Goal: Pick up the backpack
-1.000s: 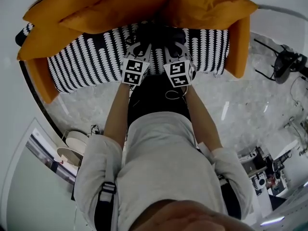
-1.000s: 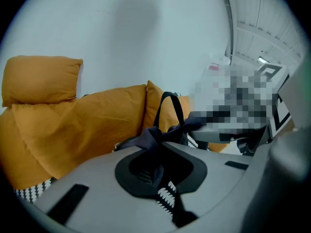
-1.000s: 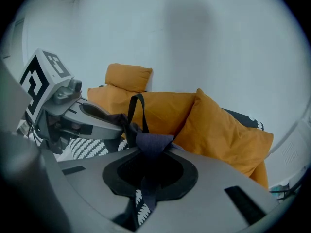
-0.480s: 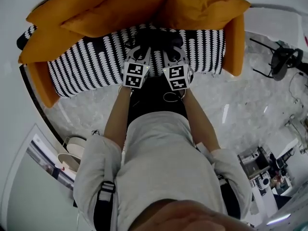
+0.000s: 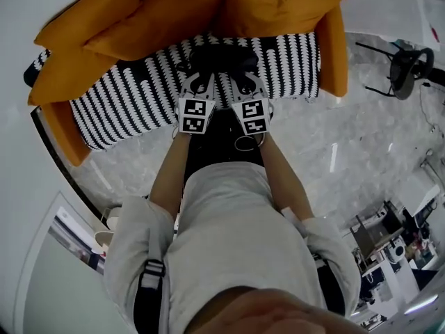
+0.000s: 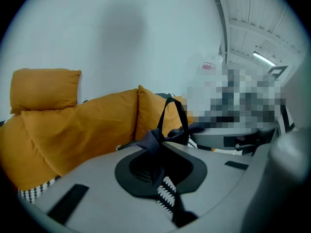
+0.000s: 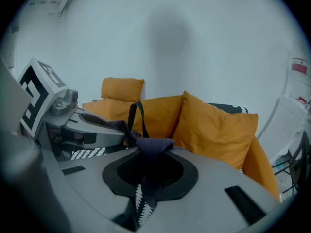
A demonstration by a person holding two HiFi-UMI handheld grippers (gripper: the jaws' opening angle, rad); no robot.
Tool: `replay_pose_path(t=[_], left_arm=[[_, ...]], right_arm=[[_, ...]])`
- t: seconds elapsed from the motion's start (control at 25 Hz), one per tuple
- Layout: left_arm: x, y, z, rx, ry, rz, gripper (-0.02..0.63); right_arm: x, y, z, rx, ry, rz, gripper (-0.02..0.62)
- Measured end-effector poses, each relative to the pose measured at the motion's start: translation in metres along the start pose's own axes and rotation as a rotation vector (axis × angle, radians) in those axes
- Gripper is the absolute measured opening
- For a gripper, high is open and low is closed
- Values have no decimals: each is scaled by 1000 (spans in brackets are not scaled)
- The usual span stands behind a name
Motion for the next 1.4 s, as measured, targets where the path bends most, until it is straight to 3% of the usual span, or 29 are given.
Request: replay_pose_path(t=[0.28, 0.76, 1.4], left_arm=[[5, -5, -21, -2, 33, -7, 32], [26, -19, -53, 30, 105, -37, 32], [55, -29, -82, 51, 144, -73, 31]], right_arm=[[18, -17, 0, -56, 26, -45, 64], [47, -39, 0, -51, 49, -90, 64], [82, -58, 9, -48, 71, -108, 64]])
Point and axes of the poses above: the fingertips, and each gripper's own axes: x backward along the fingers, z to its left, y out of its top, the point moved 4 cm from there along x, backward along the fingers, and after that the axes turned 6 degrees about z, right-handed, at the moved point
